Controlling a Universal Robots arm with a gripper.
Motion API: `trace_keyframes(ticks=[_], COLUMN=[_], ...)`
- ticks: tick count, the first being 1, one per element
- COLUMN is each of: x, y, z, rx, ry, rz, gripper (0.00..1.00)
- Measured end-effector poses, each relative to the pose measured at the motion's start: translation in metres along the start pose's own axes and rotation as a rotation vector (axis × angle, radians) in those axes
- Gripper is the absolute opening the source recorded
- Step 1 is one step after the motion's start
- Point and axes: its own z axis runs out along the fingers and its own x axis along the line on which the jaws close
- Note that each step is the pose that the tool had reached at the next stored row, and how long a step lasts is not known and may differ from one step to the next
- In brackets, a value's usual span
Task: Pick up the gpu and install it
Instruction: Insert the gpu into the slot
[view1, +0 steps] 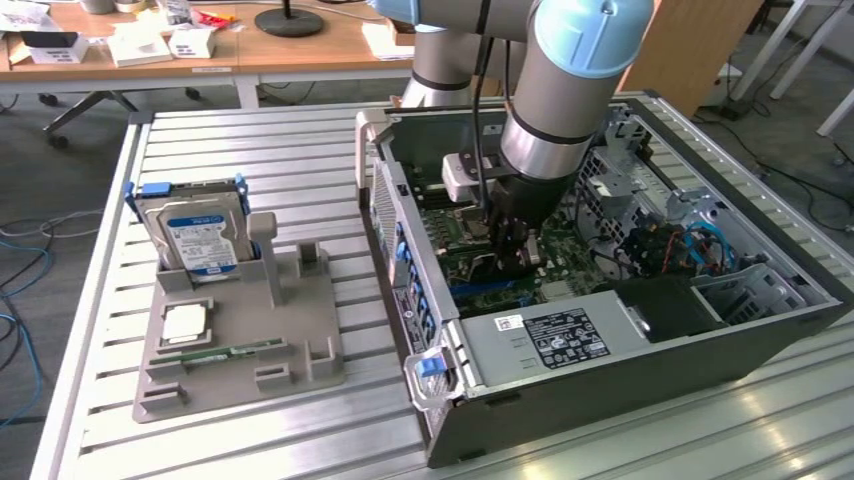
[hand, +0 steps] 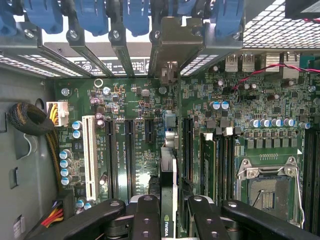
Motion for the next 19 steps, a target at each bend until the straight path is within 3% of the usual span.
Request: trace_keyframes(ticks=[19], x=[0.0001], y=[0.0006], z=[0.0004], rx=[-0.0001], ry=[0.0001], rz=[0.0], gripper=[0.26])
